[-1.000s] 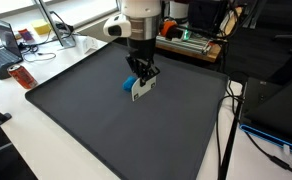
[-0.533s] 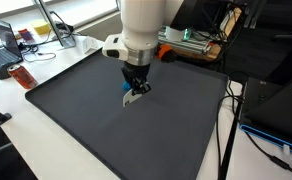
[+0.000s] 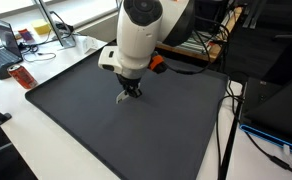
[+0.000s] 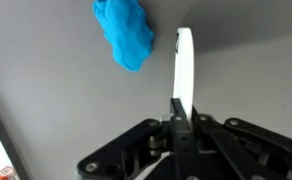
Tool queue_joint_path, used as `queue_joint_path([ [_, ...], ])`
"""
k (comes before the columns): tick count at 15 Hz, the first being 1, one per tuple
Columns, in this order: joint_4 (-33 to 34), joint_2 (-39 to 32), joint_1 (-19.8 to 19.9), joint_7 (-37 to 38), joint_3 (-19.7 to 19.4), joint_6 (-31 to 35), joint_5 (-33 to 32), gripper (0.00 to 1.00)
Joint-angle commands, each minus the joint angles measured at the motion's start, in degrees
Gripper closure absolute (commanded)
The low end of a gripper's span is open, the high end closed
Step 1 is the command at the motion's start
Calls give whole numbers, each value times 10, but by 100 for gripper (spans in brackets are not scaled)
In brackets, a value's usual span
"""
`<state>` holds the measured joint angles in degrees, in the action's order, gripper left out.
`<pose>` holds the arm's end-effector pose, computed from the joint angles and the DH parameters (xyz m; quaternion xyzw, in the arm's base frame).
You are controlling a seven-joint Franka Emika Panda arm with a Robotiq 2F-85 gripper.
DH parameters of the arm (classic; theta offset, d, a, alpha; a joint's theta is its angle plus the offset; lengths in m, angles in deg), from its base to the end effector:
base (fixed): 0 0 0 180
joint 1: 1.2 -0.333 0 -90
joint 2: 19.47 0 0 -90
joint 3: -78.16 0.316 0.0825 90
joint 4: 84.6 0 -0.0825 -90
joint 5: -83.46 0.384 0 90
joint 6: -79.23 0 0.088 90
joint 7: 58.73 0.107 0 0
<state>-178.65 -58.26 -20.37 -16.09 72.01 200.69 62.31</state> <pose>0.6528 0.1418 0.2103 0.9696 -0.1335 -0.0021 0.2051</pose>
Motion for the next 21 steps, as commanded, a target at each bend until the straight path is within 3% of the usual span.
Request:
queue_joint_path([
  [1, 32, -25, -10, 20, -12, -38, -29, 99],
  [7, 49, -37, -6, 17, -7, -71, -34, 99],
  [14, 57, 9, 41, -39, 32, -92, 55, 99],
  [21, 62, 47, 134, -247, 63, -88, 179, 99],
])
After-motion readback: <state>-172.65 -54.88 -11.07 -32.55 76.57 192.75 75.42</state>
